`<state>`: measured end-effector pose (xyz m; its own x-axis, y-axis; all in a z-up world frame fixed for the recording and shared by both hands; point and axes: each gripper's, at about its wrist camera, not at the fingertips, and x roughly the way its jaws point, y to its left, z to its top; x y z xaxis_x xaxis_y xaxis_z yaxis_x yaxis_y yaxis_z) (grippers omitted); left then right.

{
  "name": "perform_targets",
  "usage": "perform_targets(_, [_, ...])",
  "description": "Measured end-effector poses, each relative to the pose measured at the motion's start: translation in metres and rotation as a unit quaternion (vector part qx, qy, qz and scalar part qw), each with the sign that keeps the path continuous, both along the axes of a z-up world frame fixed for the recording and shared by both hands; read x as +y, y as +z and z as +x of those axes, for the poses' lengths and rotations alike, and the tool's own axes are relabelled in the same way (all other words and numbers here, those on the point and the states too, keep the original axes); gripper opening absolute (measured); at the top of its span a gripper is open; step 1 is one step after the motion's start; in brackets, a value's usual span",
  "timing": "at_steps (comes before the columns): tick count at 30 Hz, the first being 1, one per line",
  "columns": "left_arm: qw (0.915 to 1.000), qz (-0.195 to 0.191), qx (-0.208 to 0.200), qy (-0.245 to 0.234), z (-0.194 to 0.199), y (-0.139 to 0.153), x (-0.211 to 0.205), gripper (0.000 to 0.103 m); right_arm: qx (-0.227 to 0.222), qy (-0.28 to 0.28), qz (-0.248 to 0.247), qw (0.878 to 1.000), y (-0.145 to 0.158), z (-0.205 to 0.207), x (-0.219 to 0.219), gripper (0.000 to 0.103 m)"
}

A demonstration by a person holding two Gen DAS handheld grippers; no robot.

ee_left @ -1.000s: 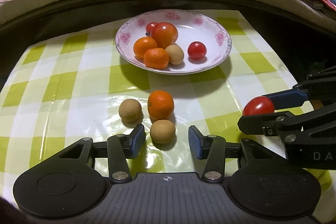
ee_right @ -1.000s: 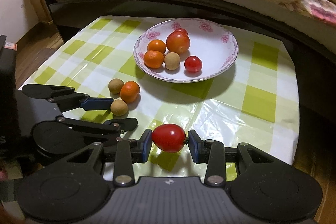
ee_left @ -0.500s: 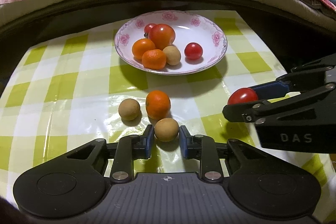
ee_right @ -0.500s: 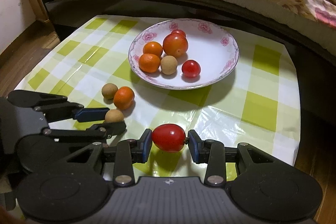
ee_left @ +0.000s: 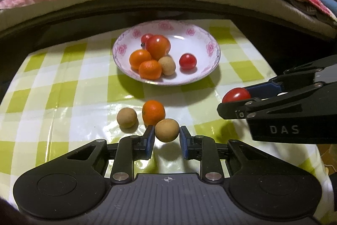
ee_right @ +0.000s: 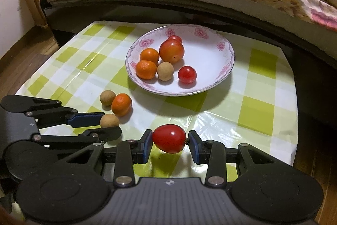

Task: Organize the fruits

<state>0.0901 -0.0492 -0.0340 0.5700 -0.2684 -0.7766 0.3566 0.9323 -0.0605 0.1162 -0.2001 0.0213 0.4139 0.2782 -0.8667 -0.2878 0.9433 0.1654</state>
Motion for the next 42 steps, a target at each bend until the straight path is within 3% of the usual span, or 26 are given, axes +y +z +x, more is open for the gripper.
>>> perform_targets(20, [0.9986,-0.032,-0.035,0.022,0.031,0.022,0.001,0.033,-0.034,-0.025,0.019,0.999,0.014,0.026,-0.007,0.04])
perform_targets(42, [0.9988,-0.029,-0.024,0.033,0.07,-0.001,-0.003,0.031,-0.041,-0.027,0.002,0.999,-0.011,0.067,-0.007,0.04])
